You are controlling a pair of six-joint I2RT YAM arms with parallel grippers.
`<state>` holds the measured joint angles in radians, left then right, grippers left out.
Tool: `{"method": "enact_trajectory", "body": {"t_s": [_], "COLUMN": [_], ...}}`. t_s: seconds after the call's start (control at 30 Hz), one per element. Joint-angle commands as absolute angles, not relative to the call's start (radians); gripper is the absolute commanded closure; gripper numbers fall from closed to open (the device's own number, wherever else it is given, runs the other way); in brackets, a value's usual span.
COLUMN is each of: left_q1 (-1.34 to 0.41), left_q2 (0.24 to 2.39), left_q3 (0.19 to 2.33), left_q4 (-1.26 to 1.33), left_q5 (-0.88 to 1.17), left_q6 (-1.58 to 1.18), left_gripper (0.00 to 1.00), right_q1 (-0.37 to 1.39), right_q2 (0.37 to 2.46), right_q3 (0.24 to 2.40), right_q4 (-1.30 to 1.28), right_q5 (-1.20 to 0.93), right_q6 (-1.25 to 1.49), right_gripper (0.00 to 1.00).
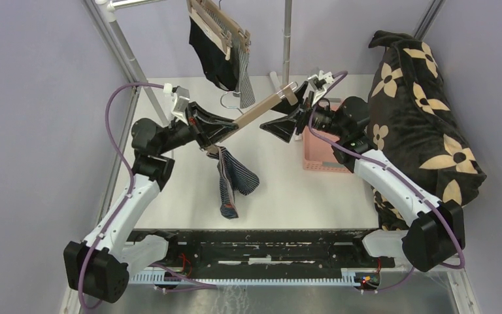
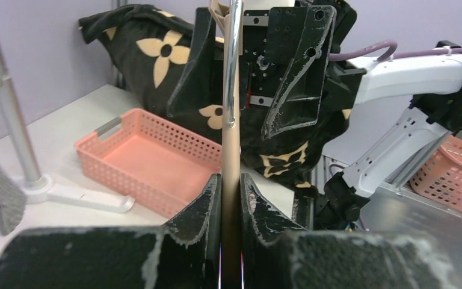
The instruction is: Remove the underwear clipped to the hanger
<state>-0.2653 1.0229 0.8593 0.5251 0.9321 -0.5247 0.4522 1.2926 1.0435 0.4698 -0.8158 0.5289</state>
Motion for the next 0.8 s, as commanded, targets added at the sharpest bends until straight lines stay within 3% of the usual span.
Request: {"method": "enact_trajectory", "body": {"t_s": [0.0,0.27,0.77], "left_q1": [-0.331,-0.367,-0.400], "left_q2": [1.059,1.091,1.198], "left_q3": [0.866,0.804,0.744], "left_q4": [0.757,0.901,1.241], "left_q5": [0.850,0.764,0.675], "left_q6": [-0.635,-0.722,-0.880], "left_gripper": [0.97,0.97,0.97], "right_q1": [0.465,0.467,0.478], "right_q2": [1.294,1.311,1.350], "right_q3": [1.009,1.015,1.051], "right_q4": [0.878,1.003,1.019], "right_q5": [-0.768,-0.731,-0.710], "right_q6": [0.629,0.655,0.689], "right_gripper": [0.00,0.02,0.18]}}
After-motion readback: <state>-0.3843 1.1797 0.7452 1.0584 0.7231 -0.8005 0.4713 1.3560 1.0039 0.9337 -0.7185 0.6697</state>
